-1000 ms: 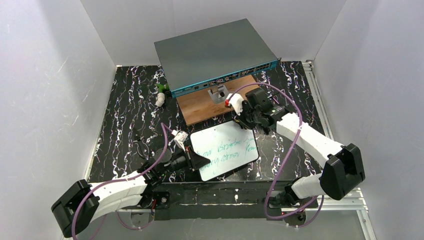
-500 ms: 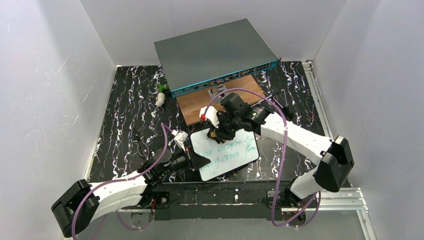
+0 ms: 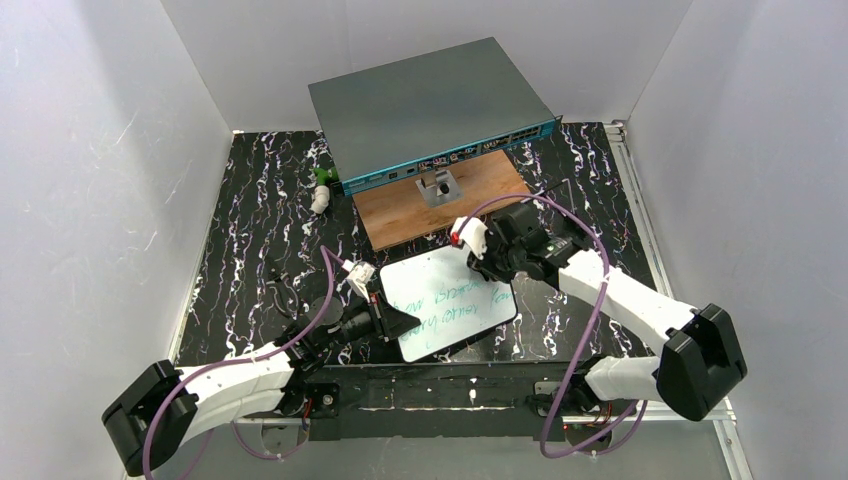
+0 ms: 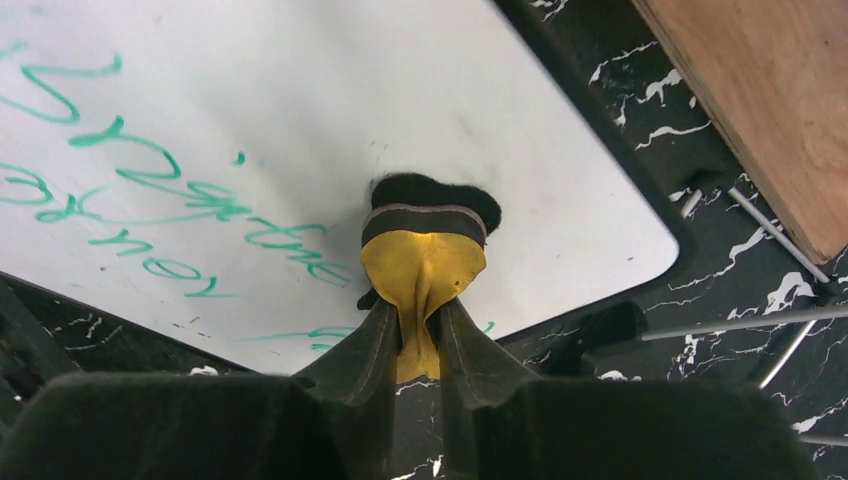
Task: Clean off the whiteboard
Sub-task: Erase the whiteboard at the center of the board.
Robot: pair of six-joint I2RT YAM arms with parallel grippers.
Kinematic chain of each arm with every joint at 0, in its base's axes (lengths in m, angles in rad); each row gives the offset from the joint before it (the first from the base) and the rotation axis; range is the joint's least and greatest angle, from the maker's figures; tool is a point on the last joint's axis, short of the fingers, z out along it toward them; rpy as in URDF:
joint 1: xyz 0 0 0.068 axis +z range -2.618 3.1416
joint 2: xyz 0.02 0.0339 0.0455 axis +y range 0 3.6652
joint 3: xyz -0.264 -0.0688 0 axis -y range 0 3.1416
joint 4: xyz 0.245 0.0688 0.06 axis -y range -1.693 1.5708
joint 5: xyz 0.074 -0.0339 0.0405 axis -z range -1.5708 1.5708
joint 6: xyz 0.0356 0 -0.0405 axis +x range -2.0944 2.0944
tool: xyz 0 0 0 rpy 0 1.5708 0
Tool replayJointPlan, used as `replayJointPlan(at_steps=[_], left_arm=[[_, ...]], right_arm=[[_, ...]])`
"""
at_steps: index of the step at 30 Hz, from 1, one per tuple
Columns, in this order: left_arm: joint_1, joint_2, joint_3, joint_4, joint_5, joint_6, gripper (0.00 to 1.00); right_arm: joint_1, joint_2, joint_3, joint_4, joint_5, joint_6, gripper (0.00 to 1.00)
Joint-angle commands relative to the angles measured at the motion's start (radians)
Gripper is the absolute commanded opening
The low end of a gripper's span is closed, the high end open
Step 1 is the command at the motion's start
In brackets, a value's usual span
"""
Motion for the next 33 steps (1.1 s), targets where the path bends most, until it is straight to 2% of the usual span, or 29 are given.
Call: replayJointPlan(at_steps=[1, 4, 7, 10, 17, 20, 29, 33], left_arm=[[-0.004, -0.046, 0.014, 0.153, 0.029, 0.020, 0.00], [-0.003, -0.040, 0.016, 0.164, 0.028, 0.013, 0.00], [-0.003, -0.028, 0.024, 0.167, 0.029, 0.008, 0.00], [-0.004, -0.024, 0.028, 0.161, 0.028, 0.005, 0.00], [-0.003, -0.031, 0.024, 0.158, 0.023, 0.004, 0.00], [-0.003, -0.013, 0.026, 0.174, 0.027, 0.005, 0.00], [-0.003, 0.039, 0.046, 0.210, 0.036, 0.001, 0.00], [-0.003, 0.009, 0.034, 0.194, 0.029, 0.002, 0.00]], right_arm=[[0.006, -0.044, -0.056, 0.068, 0.016, -0.080, 0.01], [0.040, -0.034, -0.024, 0.017, -0.090, -0.066, 0.01], [0.116, -0.004, 0.017, -0.010, -0.107, -0.067, 0.01], [0.129, 0.025, 0.080, -0.033, -0.128, -0.042, 0.01], [0.080, 0.063, 0.116, 0.022, 0.047, -0.002, 0.01], [0.084, 0.102, 0.162, -0.019, 0.023, 0.006, 0.01], [0.378, 0.246, 0.412, -0.165, -0.016, -0.009, 0.01], [0.413, 0.254, 0.406, -0.163, 0.002, -0.008, 0.01]])
